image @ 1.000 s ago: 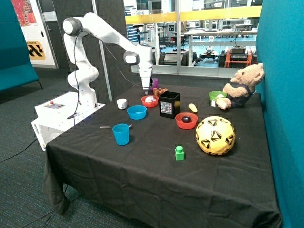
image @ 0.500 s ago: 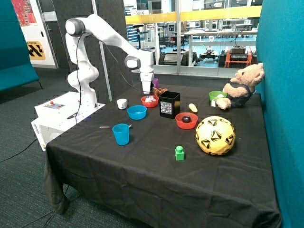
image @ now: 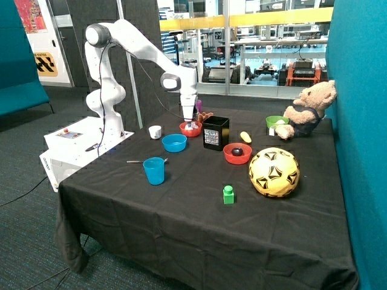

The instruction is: Throw away the rubbish paper

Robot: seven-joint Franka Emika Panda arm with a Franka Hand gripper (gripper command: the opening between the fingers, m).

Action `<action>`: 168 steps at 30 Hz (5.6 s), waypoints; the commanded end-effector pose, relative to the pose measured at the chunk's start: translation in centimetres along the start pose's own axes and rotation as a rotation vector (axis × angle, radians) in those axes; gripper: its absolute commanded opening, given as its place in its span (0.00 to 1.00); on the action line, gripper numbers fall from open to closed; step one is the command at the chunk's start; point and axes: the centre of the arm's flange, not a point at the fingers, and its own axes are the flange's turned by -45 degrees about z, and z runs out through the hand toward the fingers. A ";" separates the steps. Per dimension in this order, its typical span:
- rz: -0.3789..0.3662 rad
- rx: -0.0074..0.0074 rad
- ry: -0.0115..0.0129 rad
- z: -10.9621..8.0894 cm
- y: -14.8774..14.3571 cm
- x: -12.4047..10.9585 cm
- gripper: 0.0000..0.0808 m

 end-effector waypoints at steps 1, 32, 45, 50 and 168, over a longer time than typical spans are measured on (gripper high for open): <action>-0.006 -0.0034 -0.0037 0.5 -0.7 0.2 0.82; -0.011 -0.0034 -0.0037 0.5 -0.7 -0.8 0.44; -0.020 -0.0034 -0.0037 1.1 -0.5 -1.2 0.52; -0.028 -0.0034 -0.0037 1.5 -0.7 -1.4 0.55; 0.230 -0.0038 -0.0032 -14.4 8.9 9.2 0.00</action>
